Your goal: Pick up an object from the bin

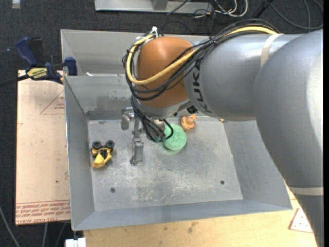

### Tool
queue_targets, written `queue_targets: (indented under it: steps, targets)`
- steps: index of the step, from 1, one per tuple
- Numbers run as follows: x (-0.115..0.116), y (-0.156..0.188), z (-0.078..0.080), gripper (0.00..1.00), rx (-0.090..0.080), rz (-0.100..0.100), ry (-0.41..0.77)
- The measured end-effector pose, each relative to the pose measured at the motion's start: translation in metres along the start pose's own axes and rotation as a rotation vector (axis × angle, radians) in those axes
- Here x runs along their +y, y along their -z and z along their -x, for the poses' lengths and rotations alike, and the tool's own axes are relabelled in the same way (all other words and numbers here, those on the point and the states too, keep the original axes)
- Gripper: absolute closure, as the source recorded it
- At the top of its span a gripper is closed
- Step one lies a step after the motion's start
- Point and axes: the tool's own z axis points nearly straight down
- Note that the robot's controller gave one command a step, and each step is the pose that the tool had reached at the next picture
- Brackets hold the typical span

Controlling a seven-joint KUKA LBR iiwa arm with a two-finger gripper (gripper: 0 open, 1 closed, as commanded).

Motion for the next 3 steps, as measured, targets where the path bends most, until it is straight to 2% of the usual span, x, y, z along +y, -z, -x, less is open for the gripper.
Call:
queue_targets:
  steps: [1, 2, 3]
  targets:
    - [0.01, -0.06, 0.036, 0.0, -0.002, 0.002, 0.152]
    - [0.028, -0.085, 0.045, 0.0, 0.008, 0.001, 0.238]
    - [0.039, -0.086, 0.052, 0.0, 0.002, 0.003, 0.541]
